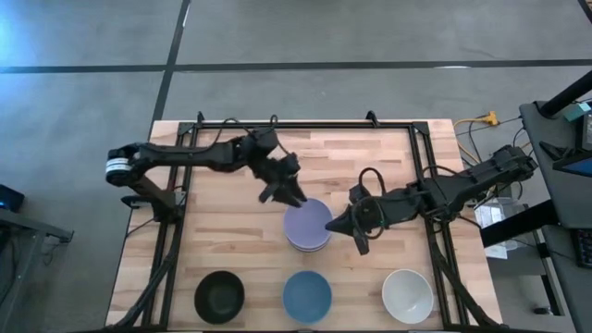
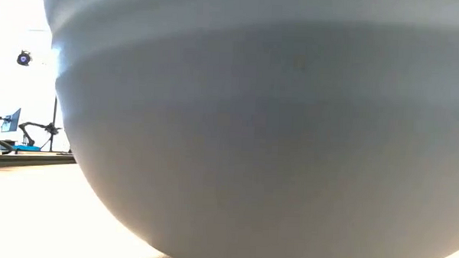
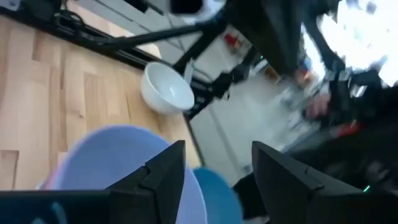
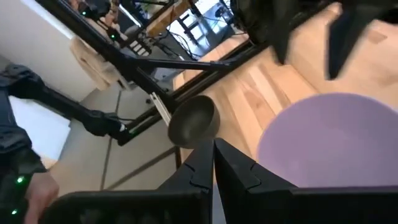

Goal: Nest bowls inside each other
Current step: Stack the light violet bowl into the pink bowl

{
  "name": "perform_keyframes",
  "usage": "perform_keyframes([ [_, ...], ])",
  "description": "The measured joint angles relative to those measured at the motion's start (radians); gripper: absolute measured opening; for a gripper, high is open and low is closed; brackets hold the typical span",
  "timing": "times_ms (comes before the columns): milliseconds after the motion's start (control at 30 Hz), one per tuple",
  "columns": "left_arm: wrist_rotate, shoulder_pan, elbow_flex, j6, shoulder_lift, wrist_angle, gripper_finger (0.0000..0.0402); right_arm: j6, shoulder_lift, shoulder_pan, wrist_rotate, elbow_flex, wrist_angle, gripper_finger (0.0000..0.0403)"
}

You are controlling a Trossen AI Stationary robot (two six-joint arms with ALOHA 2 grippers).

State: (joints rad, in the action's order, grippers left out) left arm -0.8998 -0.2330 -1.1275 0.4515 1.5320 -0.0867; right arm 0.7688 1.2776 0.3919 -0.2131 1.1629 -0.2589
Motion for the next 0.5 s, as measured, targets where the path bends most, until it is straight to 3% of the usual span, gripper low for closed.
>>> perform_keyframes([
  [133,-0.043,-0.029,-0.011,0.117,0.088,-0.096,0.0142,-0.055,-0.018,-0.007,0.0,0.01,-0.02,0.0009],
  [500,-0.113,-0.049,-0.04,0.168,0.215,-0.088,0.0083,-0.005,-0.142,-0.013,0.0,0.01,-0.113,0.0009],
])
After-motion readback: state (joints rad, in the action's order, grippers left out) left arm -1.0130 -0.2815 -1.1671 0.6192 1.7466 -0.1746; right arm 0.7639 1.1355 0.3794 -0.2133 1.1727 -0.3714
